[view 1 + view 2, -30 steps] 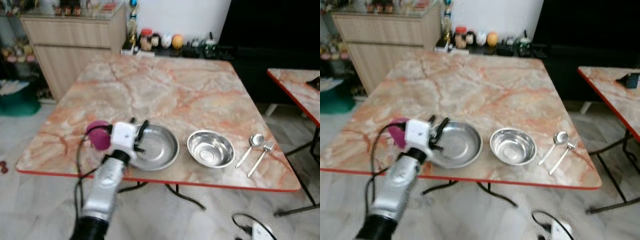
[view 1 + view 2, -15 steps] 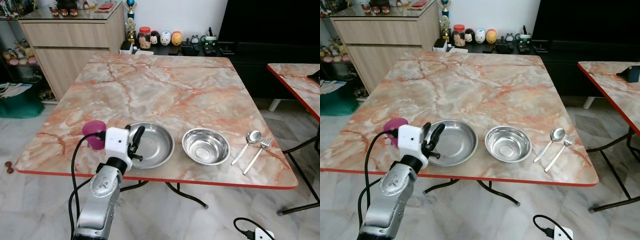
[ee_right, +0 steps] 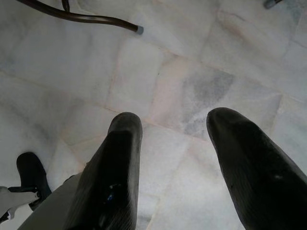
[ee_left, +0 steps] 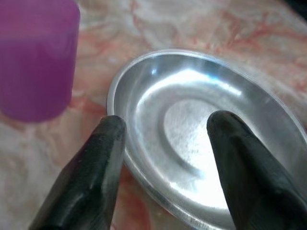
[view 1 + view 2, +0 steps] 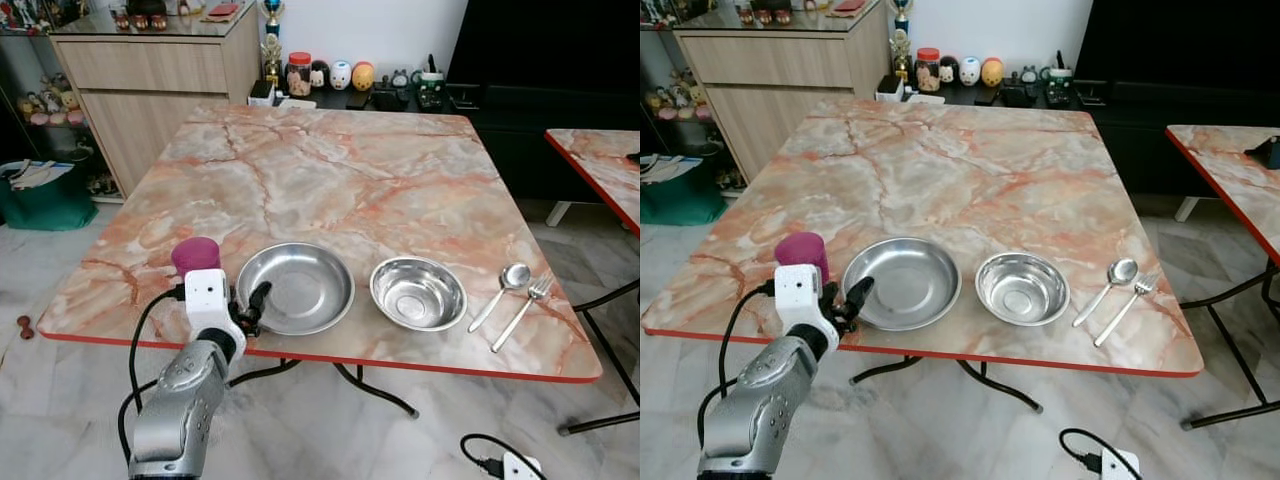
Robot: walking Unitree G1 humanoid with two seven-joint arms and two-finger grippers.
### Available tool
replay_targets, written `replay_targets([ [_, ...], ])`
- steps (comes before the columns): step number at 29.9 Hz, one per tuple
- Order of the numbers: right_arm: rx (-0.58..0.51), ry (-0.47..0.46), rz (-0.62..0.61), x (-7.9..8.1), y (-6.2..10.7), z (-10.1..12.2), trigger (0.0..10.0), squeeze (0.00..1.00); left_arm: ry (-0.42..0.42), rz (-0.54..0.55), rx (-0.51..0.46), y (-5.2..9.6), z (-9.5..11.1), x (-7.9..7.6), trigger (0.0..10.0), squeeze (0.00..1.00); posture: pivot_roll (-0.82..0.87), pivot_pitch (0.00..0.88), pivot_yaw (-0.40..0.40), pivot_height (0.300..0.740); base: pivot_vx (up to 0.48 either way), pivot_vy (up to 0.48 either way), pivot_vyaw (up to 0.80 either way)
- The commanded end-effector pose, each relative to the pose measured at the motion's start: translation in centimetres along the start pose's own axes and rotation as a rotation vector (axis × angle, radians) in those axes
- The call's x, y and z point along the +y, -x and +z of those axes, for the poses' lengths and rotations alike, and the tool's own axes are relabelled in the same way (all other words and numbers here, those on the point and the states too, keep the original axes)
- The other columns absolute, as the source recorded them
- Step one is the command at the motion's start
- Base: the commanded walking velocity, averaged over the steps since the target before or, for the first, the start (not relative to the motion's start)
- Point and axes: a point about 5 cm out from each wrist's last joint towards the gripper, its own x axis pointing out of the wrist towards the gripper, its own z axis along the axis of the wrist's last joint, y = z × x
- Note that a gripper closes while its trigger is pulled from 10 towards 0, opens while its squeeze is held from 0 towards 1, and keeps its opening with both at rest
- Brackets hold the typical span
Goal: Setting the table
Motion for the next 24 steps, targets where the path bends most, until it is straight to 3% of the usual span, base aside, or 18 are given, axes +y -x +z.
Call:
replay_targets([
  [1, 0.000, 0.008, -0.007, -0.3, 0.0, 0.2, 10.0, 0.00, 0.004, 0.006, -0.015, 0.0, 0.9, -0.5, 10.0, 1.00, 0.15, 0.000, -0.044, 0.740, 0.000, 0.000, 0.00],
  [3, 0.000, 0.010, -0.006, -0.3, 0.0, 0.2, 10.0, 0.00, -0.004, 0.040, -0.018, 0.0, 1.2, -0.4, 10.0, 1.00, 0.15, 0.000, -0.047, 0.740, 0.000, 0.000, 0.00],
  [4, 0.000, 0.012, -0.004, -0.3, 0.0, 0.2, 10.0, 0.00, 0.002, 0.064, -0.015, -0.1, 1.2, -0.3, 10.0, 0.70, 0.15, 0.000, -0.049, 0.740, 0.000, 0.000, 0.00],
  [5, 0.000, 0.014, -0.003, -0.3, 0.0, 0.2, 10.0, 0.00, 0.008, 0.084, -0.014, -0.1, 1.4, -0.3, 10.0, 0.00, 0.15, 0.000, -0.050, 0.740, 0.000, 0.000, 0.00],
  [16, 0.000, 0.022, 0.000, -0.4, 0.0, 0.3, 10.0, 0.00, 0.009, 0.201, 0.019, 0.1, 1.6, 0.7, 10.0, 0.00, 0.15, 0.000, -0.053, 0.740, 0.000, 0.000, 0.00],
  [24, -0.002, 0.024, 0.001, -0.4, 0.0, 0.3, 10.0, 0.00, 0.012, 0.193, 0.038, -0.4, 0.9, 0.8, 10.0, 0.00, 0.16, 0.000, -0.059, 0.740, 0.000, 0.000, 0.00],
])
